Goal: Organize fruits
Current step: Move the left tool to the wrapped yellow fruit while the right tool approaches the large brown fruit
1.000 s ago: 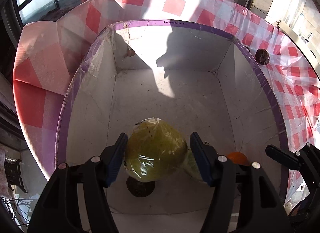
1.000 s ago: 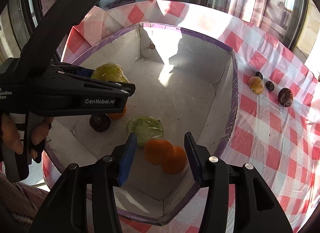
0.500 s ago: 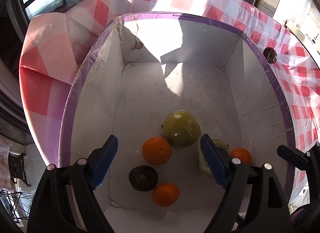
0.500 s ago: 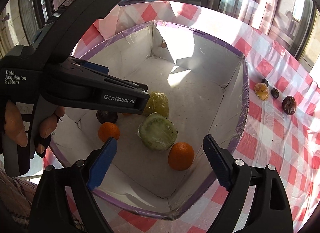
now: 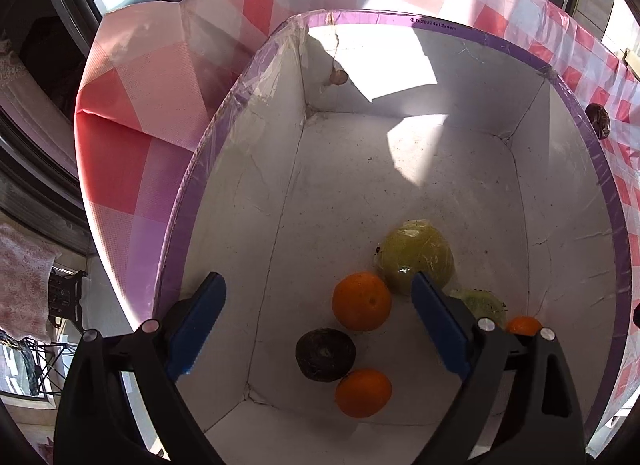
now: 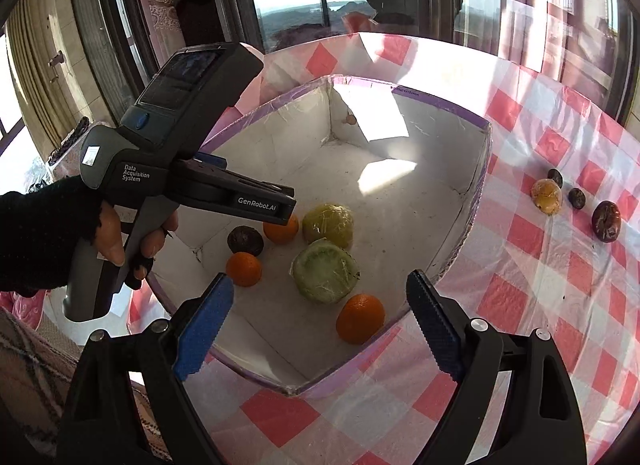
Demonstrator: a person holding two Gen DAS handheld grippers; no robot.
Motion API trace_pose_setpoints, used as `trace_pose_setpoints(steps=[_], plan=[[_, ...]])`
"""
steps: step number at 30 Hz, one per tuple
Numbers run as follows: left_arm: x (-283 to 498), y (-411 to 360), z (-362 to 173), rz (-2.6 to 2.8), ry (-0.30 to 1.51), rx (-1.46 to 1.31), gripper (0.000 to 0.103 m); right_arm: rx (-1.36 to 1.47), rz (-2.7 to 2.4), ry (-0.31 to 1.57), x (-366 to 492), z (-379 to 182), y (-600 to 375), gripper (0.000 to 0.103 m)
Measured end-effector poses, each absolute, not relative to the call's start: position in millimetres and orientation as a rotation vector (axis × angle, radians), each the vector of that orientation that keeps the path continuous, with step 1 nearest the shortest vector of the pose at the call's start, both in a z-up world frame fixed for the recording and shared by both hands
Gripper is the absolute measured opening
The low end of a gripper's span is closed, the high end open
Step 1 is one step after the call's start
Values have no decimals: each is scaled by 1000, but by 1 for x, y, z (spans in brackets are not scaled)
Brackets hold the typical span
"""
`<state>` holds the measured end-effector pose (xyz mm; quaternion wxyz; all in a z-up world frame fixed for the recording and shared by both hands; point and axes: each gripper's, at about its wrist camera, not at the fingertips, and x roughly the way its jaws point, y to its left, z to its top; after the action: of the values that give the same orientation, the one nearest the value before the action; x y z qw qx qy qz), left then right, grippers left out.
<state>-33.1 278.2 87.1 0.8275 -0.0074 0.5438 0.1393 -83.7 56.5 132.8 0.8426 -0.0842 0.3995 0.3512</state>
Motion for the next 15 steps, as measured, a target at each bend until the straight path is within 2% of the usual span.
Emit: trace_pose_setpoints(steps=[5,8,15], plan=[[-28,271,96,396,1132,-9,94,-18,507,946,-41,116,-22,86],[-22,250,115,410,1056,-30,94,32,385,999,-22,96,-71,86],[31,133,168,191,859,-54,99,6,219,1085,24,45,-147,86]])
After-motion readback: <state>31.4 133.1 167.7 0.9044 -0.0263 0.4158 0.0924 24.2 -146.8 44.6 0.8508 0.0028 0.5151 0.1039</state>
